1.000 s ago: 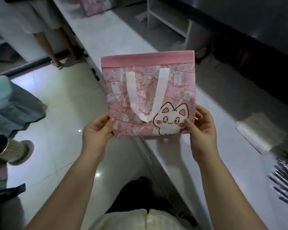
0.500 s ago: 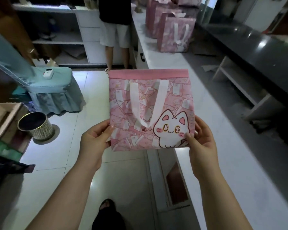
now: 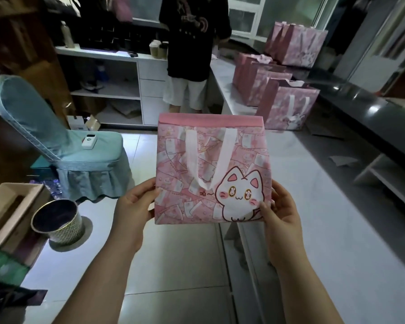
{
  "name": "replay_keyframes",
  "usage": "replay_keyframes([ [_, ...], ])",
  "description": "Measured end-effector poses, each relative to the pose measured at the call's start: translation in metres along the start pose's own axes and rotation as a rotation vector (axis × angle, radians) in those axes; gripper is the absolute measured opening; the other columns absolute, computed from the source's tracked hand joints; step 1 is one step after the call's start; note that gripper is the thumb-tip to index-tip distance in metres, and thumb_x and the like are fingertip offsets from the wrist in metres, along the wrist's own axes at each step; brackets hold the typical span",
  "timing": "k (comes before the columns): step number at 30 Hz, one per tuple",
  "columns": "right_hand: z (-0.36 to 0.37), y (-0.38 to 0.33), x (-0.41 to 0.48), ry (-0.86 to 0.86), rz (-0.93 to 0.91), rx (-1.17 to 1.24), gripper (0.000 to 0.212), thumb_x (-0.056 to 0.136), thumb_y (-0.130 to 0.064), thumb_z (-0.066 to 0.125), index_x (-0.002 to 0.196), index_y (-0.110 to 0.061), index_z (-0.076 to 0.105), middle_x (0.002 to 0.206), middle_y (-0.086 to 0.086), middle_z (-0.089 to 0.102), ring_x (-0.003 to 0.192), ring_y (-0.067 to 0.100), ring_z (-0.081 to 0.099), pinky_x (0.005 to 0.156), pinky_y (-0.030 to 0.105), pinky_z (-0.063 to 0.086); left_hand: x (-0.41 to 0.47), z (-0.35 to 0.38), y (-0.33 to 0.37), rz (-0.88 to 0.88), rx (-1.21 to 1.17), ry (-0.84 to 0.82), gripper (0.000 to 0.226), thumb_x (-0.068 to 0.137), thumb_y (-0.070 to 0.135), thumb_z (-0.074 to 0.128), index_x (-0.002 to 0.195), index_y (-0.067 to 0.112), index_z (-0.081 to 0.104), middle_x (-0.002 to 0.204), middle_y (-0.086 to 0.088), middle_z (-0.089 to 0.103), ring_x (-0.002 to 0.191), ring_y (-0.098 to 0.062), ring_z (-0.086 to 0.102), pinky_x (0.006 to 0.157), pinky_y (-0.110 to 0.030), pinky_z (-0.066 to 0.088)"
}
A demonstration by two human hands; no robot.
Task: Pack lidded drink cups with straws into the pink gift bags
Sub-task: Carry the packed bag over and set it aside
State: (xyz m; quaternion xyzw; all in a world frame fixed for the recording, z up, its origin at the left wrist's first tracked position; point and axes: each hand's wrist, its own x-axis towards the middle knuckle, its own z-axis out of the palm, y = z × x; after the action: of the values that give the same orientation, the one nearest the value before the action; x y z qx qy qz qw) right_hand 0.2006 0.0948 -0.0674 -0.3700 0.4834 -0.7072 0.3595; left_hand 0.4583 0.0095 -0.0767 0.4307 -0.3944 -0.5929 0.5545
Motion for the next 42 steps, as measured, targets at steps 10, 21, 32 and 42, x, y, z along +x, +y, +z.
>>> replay_keyframes([
  [10, 0.048, 0.043, 0.095, 0.037, 0.071, -0.023, 0.046, 0.087, 0.012, 0.054, 0.129, -0.007, 0.053, 0.121, 0.005, 0.067, 0.109, 0.016, 0.065, 0.079, 0.022, 0.055, 0.11, -0.01, -0.027, -0.082, -0.031, 0.009, 0.03, 0.093, 0.008, 0.061, 0.117, 0.023, 0.071, 0.112, 0.001, 0.073, 0.099, -0.015, 0.071, 0.069, -0.027, 0.058],
  [21, 0.081, 0.118, 0.326, -0.208, 0.061, 0.029, 0.045, 0.091, 0.007, 0.055, 0.126, -0.021, 0.059, 0.121, 0.0, 0.067, 0.109, 0.015, 0.063, 0.08, 0.023, 0.054, 0.294, 0.038, -0.016, -0.012, 0.029, 0.118, 0.028, 0.095, 0.013, 0.06, 0.114, 0.031, 0.07, 0.113, 0.004, 0.073, 0.1, -0.014, 0.07, 0.068, -0.024, 0.056],
  [32, 0.135, 0.135, 0.533, -0.327, -0.026, 0.176, 0.051, 0.086, -0.001, 0.058, 0.128, -0.03, 0.058, 0.128, -0.003, 0.064, 0.114, 0.012, 0.062, 0.084, 0.023, 0.053, 0.476, 0.111, 0.035, 0.114, 0.026, 0.234, 0.033, 0.096, 0.006, 0.056, 0.109, 0.032, 0.071, 0.109, 0.007, 0.074, 0.1, -0.012, 0.07, 0.073, -0.023, 0.058],
  [42, 0.182, 0.172, 0.646, -0.184, -0.058, 0.104, 0.053, 0.093, 0.013, 0.046, 0.127, -0.026, 0.059, 0.125, 0.001, 0.065, 0.111, 0.016, 0.059, 0.087, 0.028, 0.053, 0.647, 0.127, 0.024, 0.063, -0.025, 0.159, 0.029, 0.096, 0.006, 0.056, 0.116, 0.021, 0.069, 0.106, 0.006, 0.075, 0.092, -0.007, 0.071, 0.067, -0.019, 0.056],
])
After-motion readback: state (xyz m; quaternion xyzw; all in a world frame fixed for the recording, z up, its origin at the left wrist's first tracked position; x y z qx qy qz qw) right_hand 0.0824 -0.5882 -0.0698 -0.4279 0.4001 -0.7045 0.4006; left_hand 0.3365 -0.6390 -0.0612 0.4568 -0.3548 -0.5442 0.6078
